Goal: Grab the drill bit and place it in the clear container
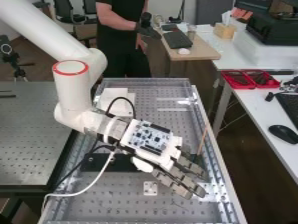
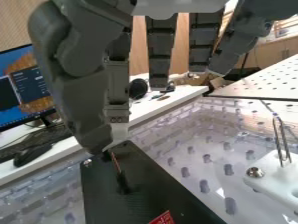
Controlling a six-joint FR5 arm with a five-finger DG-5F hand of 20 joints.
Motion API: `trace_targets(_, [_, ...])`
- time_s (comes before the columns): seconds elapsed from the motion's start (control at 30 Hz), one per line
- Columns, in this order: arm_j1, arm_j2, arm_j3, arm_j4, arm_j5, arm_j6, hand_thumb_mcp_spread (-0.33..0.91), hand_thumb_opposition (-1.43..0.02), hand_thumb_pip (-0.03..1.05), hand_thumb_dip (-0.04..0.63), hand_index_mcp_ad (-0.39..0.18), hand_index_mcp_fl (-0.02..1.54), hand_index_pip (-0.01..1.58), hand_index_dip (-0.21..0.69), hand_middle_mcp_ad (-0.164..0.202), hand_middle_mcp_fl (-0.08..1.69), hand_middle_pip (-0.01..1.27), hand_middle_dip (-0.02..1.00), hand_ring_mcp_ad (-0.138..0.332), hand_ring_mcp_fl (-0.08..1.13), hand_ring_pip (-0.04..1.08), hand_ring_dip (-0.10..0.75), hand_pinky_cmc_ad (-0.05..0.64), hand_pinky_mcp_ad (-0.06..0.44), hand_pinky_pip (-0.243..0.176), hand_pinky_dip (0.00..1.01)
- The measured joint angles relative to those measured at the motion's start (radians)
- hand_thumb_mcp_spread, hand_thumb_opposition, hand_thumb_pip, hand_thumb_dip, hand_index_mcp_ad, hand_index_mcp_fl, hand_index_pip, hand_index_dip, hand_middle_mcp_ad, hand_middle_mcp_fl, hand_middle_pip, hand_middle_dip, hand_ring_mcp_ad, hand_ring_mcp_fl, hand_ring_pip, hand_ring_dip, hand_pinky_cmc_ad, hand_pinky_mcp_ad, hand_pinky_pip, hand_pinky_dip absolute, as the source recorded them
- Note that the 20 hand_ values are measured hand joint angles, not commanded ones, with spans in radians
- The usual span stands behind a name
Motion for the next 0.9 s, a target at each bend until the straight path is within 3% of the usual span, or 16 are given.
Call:
trace_targets(0.13, [-0.002,0.0,0.0,0.002,0.0,0.002,0.56,-0.84,0.51,0.22,-0.218,0.6,1.01,0.197,0.049,0.26,0.12,0.32,0.183,0.1,0.11,0.134,0.354,0.164,0.0,0.2])
trace_targets(0.23, [-0.001,0.0,-0.001,0.009,0.001,0.002,0.6,-0.86,0.5,0.22,-0.215,0.69,1.12,0.187,0.049,0.27,0.12,0.32,0.182,0.1,0.11,0.134,0.358,0.164,0.0,0.2])
trace_targets(0.53, [0.003,-0.001,-0.014,0.04,0.015,0.013,0.6,-0.91,0.5,0.22,-0.215,0.74,1.12,0.188,0.047,0.3,0.12,0.32,0.185,0.13,0.1,0.134,0.36,0.164,0.0,0.19])
trace_targets(0.6, [0.003,-0.001,-0.015,0.043,0.015,0.015,0.59,-0.92,0.49,0.22,-0.213,0.76,1.1,0.188,0.051,0.35,0.12,0.32,0.18,0.14,0.1,0.134,0.365,0.164,0.019,0.19])
trace_targets(0.67, [0.003,-0.001,-0.017,0.049,0.015,0.02,0.61,-0.92,0.39,0.222,-0.213,0.84,1.09,0.197,0.051,0.35,0.12,0.32,0.18,0.15,0.1,0.134,0.363,0.164,0.019,0.2])
trace_targets(0.9, [0.001,0.009,-0.023,0.078,0.017,0.02,0.62,-0.94,0.38,0.222,-0.213,0.93,1.04,0.202,0.051,0.36,0.12,0.32,0.176,0.17,0.1,0.134,0.382,0.166,0.019,0.2])
